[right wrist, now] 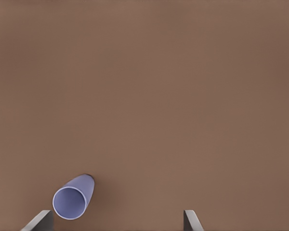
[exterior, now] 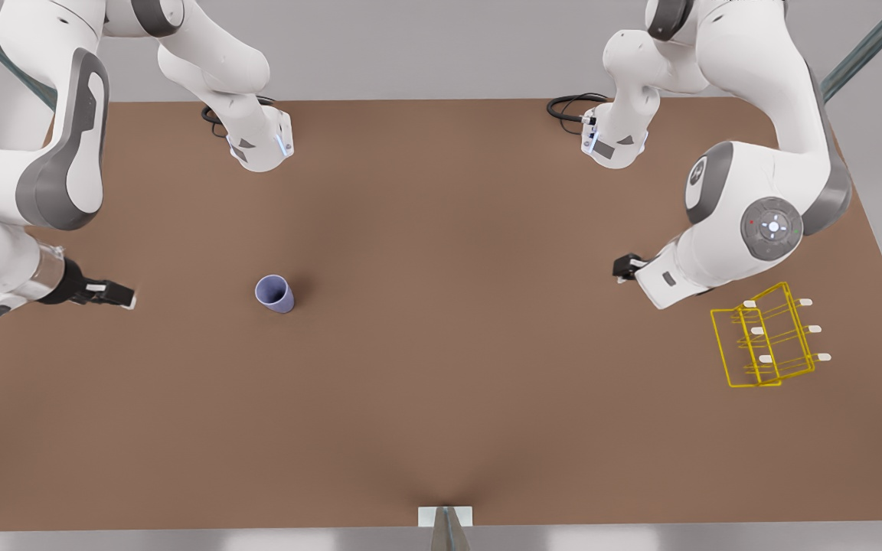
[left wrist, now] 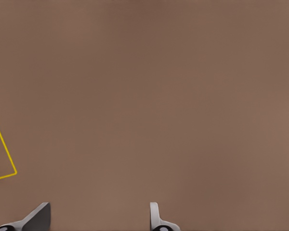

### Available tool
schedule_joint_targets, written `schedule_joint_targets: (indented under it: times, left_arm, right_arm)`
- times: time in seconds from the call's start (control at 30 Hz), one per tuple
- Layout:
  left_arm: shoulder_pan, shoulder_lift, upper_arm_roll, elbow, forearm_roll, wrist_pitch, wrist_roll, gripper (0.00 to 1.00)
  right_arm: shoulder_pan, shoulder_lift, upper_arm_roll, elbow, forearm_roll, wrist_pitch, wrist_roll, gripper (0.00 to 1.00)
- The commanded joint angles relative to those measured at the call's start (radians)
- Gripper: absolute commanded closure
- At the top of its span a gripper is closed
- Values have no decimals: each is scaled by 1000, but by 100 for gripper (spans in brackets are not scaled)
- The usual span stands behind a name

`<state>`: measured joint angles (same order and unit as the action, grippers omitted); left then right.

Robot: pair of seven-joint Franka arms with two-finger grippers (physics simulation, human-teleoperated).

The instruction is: Place the cup on the cup holder

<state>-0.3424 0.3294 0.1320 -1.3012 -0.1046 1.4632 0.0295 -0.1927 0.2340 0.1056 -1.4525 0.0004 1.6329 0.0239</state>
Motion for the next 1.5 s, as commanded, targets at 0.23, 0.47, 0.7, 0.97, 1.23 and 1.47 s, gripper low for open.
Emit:
schedule_joint_targets:
  times: [0.23,0.47,0.7,0.97,1.23,1.47]
  left_arm:
    - [2,33,6,10,-20,108,-42,0]
    - [-9,99,0,5,48,195,-28,0]
    - [-9,103,1,-20,45,177,-36,0]
    - [-9,134,1,-33,45,184,-40,0]
    - [-9,134,1,-46,45,181,-40,0]
    - [-9,140,1,-49,45,186,-42,0]
  right_arm:
    - [125,7,11,-161,1,159,33,0]
    - [305,-102,17,-454,79,291,183,0]
    - [300,-96,117,-657,82,556,321,0]
    - [289,-30,117,-678,82,645,320,0]
    - [271,24,109,-706,78,673,304,2]
    - [268,67,109,-746,72,760,297,51]
